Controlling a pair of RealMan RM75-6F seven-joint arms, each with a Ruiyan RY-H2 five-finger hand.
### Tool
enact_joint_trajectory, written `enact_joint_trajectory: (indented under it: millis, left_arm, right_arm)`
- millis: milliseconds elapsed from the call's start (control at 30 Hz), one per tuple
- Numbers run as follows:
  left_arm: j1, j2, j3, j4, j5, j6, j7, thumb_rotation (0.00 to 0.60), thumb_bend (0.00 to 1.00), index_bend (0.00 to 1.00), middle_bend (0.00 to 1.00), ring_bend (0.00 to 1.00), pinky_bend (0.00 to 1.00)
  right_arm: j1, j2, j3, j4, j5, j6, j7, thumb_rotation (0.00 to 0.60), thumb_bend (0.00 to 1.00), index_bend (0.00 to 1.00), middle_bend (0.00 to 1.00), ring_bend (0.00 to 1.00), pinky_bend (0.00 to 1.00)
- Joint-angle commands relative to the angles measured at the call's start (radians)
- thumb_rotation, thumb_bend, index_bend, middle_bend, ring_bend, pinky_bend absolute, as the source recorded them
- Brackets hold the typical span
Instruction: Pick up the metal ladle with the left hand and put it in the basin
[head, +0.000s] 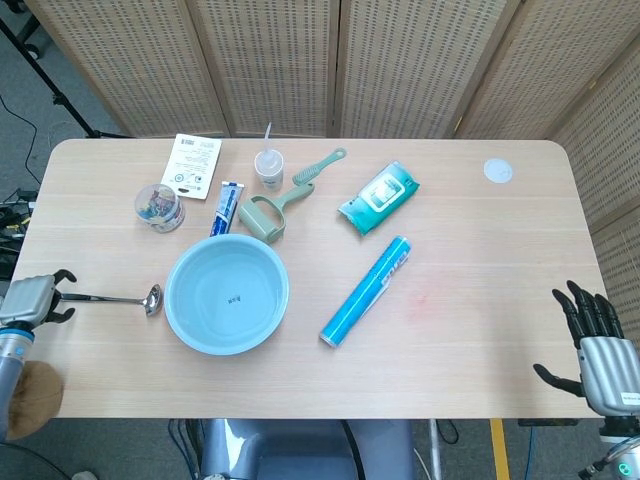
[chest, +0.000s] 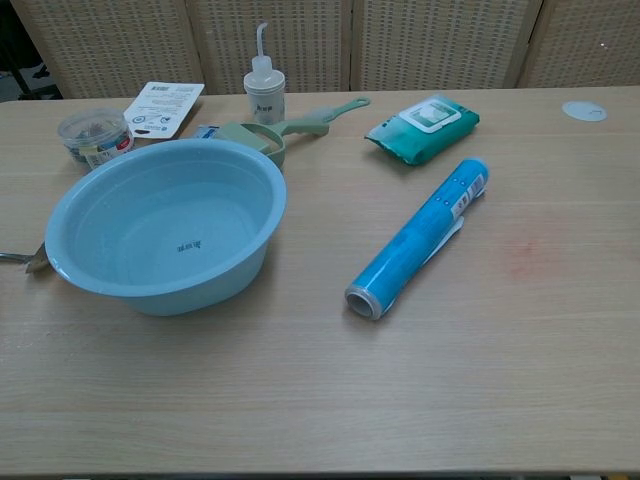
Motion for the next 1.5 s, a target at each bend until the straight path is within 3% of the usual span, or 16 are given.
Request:
enact_joint_trajectory:
  millis: [33, 267, 833, 933, 1067, 1200, 1367, 1500]
  left_arm:
    - [-0.012, -0.076, 0.042, 0.121, 0.07, 0.007, -0.089, 0.6, 0.27, 0.36, 0.95, 0.88, 0.96]
    - [-0.025, -0.14, 0.063, 0.251, 0.106, -0.013, -0.155, 0.6, 0.29, 0.37, 0.95, 0.88, 0.96]
    - [-0.027, -0.184, 0.07, 0.338, 0.127, -0.03, -0.2, 0.6, 0.32, 0.41, 0.95, 0.88, 0.96]
    - [-0.025, -0.188, 0.069, 0.346, 0.127, -0.033, -0.196, 0.6, 0.34, 0.47, 0.95, 0.88, 0.96]
    - [-0.025, -0.193, 0.072, 0.356, 0.127, -0.052, -0.176, 0.6, 0.37, 0.65, 0.95, 0.88, 0.96]
    - [-0.024, -0.191, 0.066, 0.353, 0.123, -0.051, -0.17, 0.6, 0.46, 0.75, 0.95, 0.88, 0.96]
    - [-0.02, -0.172, 0.051, 0.326, 0.118, -0.018, -0.187, 0.6, 0.59, 0.82, 0.95, 0.88, 0.96]
    - [-0.016, -0.137, 0.036, 0.281, 0.116, 0.033, -0.214, 0.6, 0.6, 0.83, 0.95, 0.88, 0.96]
  right_arm:
    - [0.002, -0.003, -0.002, 0.001, 0.0, -0.006, -0.005, 0.6, 0.0, 0.0, 0.0, 0.0, 0.0]
    - [0.006, -0.008, -0.001, 0.003, 0.009, -0.015, -0.011, 0.6, 0.0, 0.0, 0.0, 0.0, 0.0]
    - [0.012, -0.011, -0.002, 0.004, 0.017, -0.029, -0.012, 0.6, 0.0, 0.0, 0.0, 0.0, 0.0]
    - [0.013, -0.011, -0.002, 0.004, 0.016, -0.03, -0.011, 0.6, 0.0, 0.0, 0.0, 0.0, 0.0]
    - [0.014, -0.01, -0.003, 0.003, 0.015, -0.032, -0.008, 0.6, 0.0, 0.0, 0.0, 0.0, 0.0]
    - [0.015, -0.009, -0.004, 0.002, 0.013, -0.033, -0.005, 0.6, 0.0, 0.0, 0.0, 0.0, 0.0]
    - [0.015, -0.005, -0.003, 0.0, 0.014, -0.032, 0.003, 0.6, 0.0, 0.0, 0.0, 0.0, 0.0]
    - [0.014, -0.002, -0.004, -0.003, 0.013, -0.031, 0.008, 0.6, 0.0, 0.0, 0.0, 0.0, 0.0]
